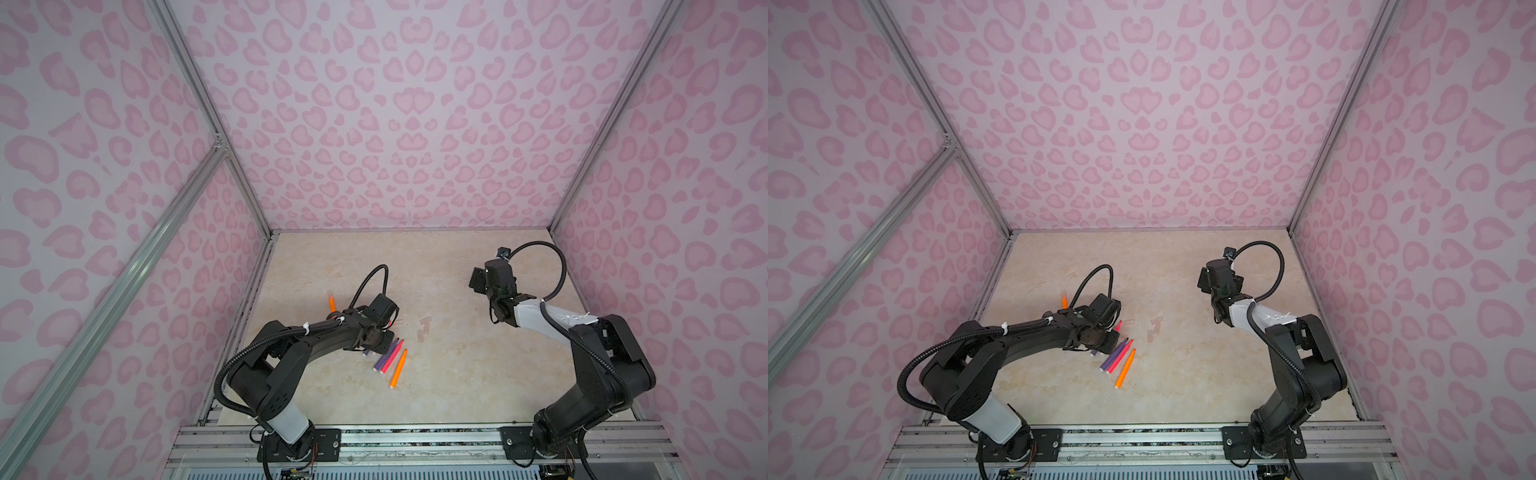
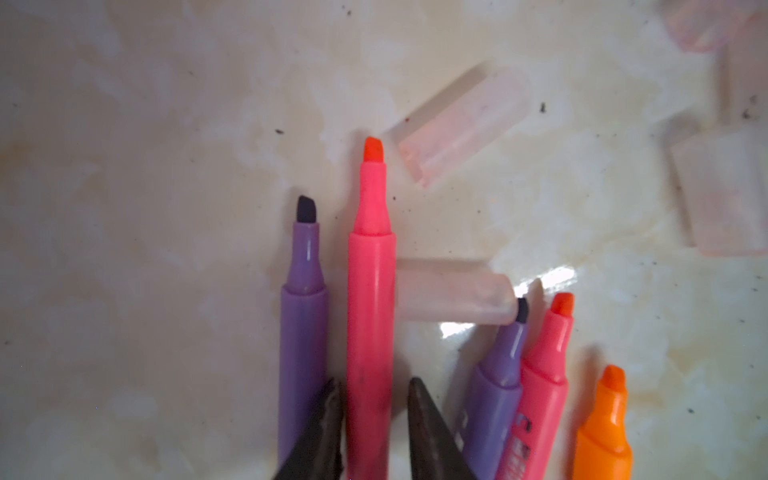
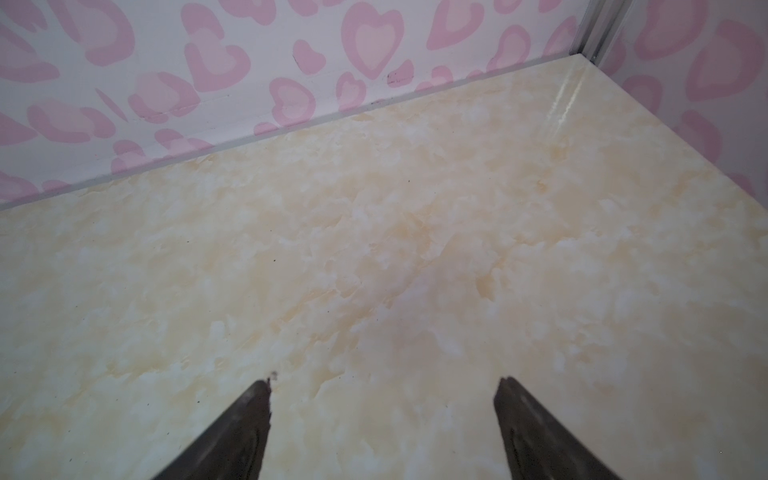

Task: Insert the pens into the pen caps
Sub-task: 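Move the left gripper over the pink highlighter and close on it, then lift the pink highlighter upright with the left gripper while the right gripper approaches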

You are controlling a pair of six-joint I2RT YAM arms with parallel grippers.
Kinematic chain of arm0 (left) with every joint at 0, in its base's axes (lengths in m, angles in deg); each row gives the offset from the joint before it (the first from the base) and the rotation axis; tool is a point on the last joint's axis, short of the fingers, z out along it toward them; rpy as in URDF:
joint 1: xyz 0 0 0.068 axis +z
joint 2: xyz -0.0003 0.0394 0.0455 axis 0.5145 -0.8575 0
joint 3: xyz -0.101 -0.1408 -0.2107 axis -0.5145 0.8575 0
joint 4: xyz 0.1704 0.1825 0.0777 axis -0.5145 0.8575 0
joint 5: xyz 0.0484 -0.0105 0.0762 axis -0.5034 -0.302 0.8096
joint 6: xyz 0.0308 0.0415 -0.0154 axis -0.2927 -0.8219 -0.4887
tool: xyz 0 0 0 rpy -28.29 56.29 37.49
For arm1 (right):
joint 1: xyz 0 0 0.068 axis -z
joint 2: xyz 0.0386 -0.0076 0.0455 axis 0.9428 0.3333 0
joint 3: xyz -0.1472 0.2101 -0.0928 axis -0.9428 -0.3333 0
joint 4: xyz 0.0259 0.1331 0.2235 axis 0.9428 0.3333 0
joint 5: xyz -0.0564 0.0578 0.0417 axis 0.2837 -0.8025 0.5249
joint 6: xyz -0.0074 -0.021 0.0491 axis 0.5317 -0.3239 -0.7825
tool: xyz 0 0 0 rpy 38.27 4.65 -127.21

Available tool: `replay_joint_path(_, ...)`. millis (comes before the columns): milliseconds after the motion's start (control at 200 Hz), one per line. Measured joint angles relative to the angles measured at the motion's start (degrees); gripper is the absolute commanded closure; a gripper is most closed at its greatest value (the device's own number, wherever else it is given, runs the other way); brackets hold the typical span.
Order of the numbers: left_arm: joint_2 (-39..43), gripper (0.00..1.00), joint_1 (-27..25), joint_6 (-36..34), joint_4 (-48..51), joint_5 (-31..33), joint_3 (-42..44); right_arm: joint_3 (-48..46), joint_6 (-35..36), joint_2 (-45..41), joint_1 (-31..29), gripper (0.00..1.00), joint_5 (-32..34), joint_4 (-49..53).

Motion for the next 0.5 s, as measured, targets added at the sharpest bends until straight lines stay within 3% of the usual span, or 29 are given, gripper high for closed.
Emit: replay_joint_path(500,-0.7,0.95,-0.1,0.0,0.2,1.4,-0.9,-0.5,-0.5,-1.0,0.1,0.15,-0.4,0.0)
